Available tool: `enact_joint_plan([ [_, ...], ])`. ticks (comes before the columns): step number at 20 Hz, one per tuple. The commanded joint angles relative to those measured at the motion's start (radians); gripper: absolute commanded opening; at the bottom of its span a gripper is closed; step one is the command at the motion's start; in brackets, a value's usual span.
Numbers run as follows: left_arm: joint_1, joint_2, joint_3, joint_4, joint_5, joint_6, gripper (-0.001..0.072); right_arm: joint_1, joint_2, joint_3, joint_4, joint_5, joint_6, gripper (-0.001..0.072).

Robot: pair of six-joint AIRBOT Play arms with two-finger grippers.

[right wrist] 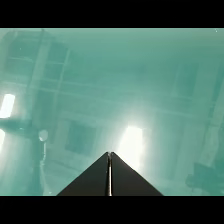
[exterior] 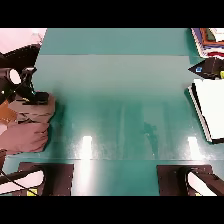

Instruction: Fold the shirts.

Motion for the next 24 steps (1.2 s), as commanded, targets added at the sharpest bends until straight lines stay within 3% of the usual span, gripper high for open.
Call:
enact_joint_plan([
  [1, 0.009, 0.026, -0.038, 0.008, 0.028, -0.010, 0.0038, 0.001, -0.003, 0.000, 0.001, -0.002, 0.000, 0.0015],
  [7, 0.006, 0.276, 0.206, -0.048, 0.002, -0.008, 0.0027, 0.001, 0.011, 0.021, 0.064, -0.097, 0.001, 0.0015],
  [11, 0.005, 0.446, 0.469, -0.340, -0.101, 0.102, 0.0025, 0.002, 0.010, 0.152, 0.062, -0.157, 0.001, 0.0015],
  [16, -0.008, 0.465, 0.581, -0.523, -0.160, 0.098, 0.0024, 0.001, 0.010, 0.288, 0.059, -0.210, 0.000, 0.0015],
  [19, -0.184, 0.411, 0.568, -0.508, -0.160, 0.083, 0.0024, 0.001, 0.010, 0.325, 0.055, -0.209, 0.000, 0.0015],
  [24, -0.593, 0.229, 0.524, -0.378, -0.162, 0.021, 0.0025, 0.001, 0.011, 0.338, 0.054, -0.186, 0.000, 0.0015],
])
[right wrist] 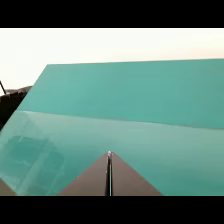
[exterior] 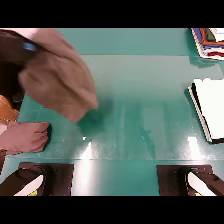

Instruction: Fold the shirts.

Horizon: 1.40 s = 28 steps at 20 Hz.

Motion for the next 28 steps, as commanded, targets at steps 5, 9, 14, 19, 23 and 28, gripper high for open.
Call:
enact_joint_plan([
  [5, -0.455, -0.340, -0.041, 0.086, 0.078, -0.003, 0.0042, 0.000, 0.001, 0.012, -0.001, 0.071, 0.000, 0.0015],
  [9, -0.403, -0.416, -0.041, 0.124, 0.226, 0.009, 0.0548, 0.000, 0.001, 0.012, -0.001, 0.115, 0.000, 0.0015],
  [14, -0.236, -0.529, -0.052, 0.103, 0.233, -0.016, 0.0549, 0.000, 0.000, 0.012, -0.002, 0.172, 0.000, 0.0015],
  [19, -0.148, -0.740, -0.054, -0.002, 0.232, 0.005, 0.0549, 0.000, 0.000, 0.010, -0.002, 0.227, 0.000, 0.0015],
  [23, -0.148, -0.829, -0.054, -0.092, 0.209, 0.082, 0.0548, 0.000, -0.008, 0.007, -0.002, 0.230, 0.001, 0.0015],
  [28, -0.147, -0.835, -0.045, -0.090, 0.201, 0.083, 0.0029, 0.000, 0.014, -0.116, -0.005, 0.231, 0.001, 0.0015],
])
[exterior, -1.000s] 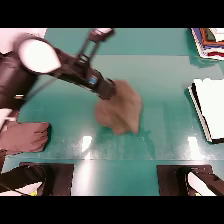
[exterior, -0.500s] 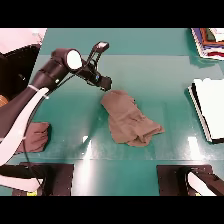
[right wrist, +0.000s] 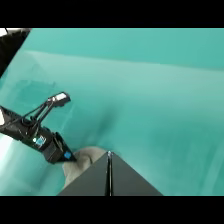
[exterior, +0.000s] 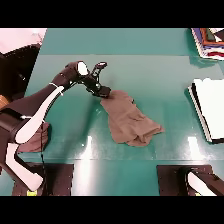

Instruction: Fold the shirts.

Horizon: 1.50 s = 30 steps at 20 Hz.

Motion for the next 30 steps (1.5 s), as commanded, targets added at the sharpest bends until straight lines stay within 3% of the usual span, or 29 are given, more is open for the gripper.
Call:
enact_joint_plan([
  [1, 0.011, -0.014, 0.017, 0.001, -0.049, 0.010, 0.0027, -0.008, 0.031, -0.130, -0.002, 0.000, 0.001, 0.0015],
  [3, 0.046, 0.009, 0.043, 0.029, -0.128, 0.010, 0.0027, -0.043, 0.066, -0.261, -0.002, 0.003, 0.001, 0.0015],
  [7, 0.156, 0.184, 0.043, 0.121, -0.148, 0.010, 0.0027, -0.134, 0.151, -0.591, -0.002, 0.010, 0.006, 0.0017],
  [8, 0.180, 0.224, 0.043, 0.126, -0.149, 0.010, 0.0027, -0.147, 0.165, -0.679, 0.000, 0.008, 0.005, 0.0113],
  [9, 0.198, 0.260, 0.043, 0.130, -0.149, 0.010, 0.0027, -0.150, 0.171, -0.779, 0.002, -0.003, 0.005, 0.0382],
  [10, 0.208, 0.285, 0.043, 0.135, -0.150, 0.011, 0.0027, -0.142, 0.167, -0.872, 0.005, -0.029, 0.005, 0.0494],
  [15, 0.205, 0.308, 0.035, 0.138, -0.159, 0.017, 0.0027, 0.055, 0.002, -1.108, 0.065, -0.327, 0.005, 0.0488],
  [20, 0.205, 0.307, 0.035, 0.138, -0.160, 0.018, 0.0027, 0.238, -0.281, -0.995, 0.115, -0.484, 0.005, 0.0484],
  [23, 0.205, 0.308, 0.036, 0.148, -0.161, 0.018, 0.0027, 0.288, -0.394, -0.882, 0.111, -0.504, 0.005, 0.0373],
  [24, 0.205, 0.311, 0.036, 0.150, -0.161, 0.018, 0.0027, 0.292, -0.417, -0.848, 0.103, -0.505, 0.004, 0.0172],
  [25, 0.205, 0.320, 0.036, 0.150, -0.159, 0.017, 0.0027, 0.291, -0.429, -0.823, 0.103, -0.505, 0.003, 0.0035],
  [30, 0.205, 0.515, 0.055, 0.319, -0.120, -0.034, 0.0026, 0.218, -0.291, -0.631, 0.034, -0.436, -0.008, 0.0014],
])
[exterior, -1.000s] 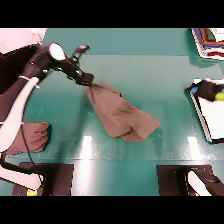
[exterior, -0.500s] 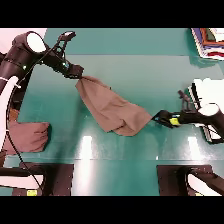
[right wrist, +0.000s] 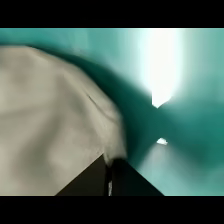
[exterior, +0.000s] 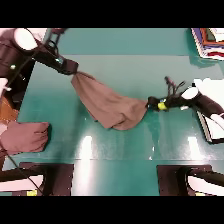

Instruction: Fold the shirts.

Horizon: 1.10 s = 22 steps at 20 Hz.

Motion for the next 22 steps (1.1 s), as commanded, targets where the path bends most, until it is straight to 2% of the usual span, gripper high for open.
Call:
enact_joint_plan([
  [1, 0.001, 0.164, 0.029, 0.144, 0.023, -0.036, 0.0027, -0.058, 0.124, 0.166, -0.046, 0.069, -0.005, 0.0014],
  [3, 0.001, 0.293, 0.066, 0.161, 0.015, -0.036, 0.0027, -0.113, 0.248, 0.296, -0.043, 0.124, -0.055, 0.0014],
  [7, 0.001, 0.520, 0.120, 0.119, 0.014, -0.066, 0.0027, -0.204, 0.429, 0.544, -0.043, 0.290, -0.059, 0.0013],
  [11, 0.001, 0.626, 0.150, 0.101, 0.015, -0.065, 0.0026, -0.271, 0.520, 0.676, -0.044, 0.344, -0.053, 0.0013],
  [14, 0.001, 0.624, 0.154, 0.088, 0.007, -0.066, 0.0026, -0.315, 0.488, 0.774, -0.043, 0.394, -0.038, 0.0013],
  [17, 0.000, 0.563, 0.103, 0.051, -0.042, -0.081, 0.0025, -0.277, 0.386, 0.819, -0.045, 0.479, -0.015, 0.0013],
  [20, -0.008, 0.486, -0.074, 0.027, -0.136, -0.082, 0.0025, -0.183, 0.282, 0.726, -0.062, 0.509, -0.009, 0.0013],
  [22, -0.063, 0.471, -0.278, 0.030, -0.126, -0.081, 0.0025, -0.137, 0.248, 0.599, -0.122, 0.509, 0.002, 0.0012],
])
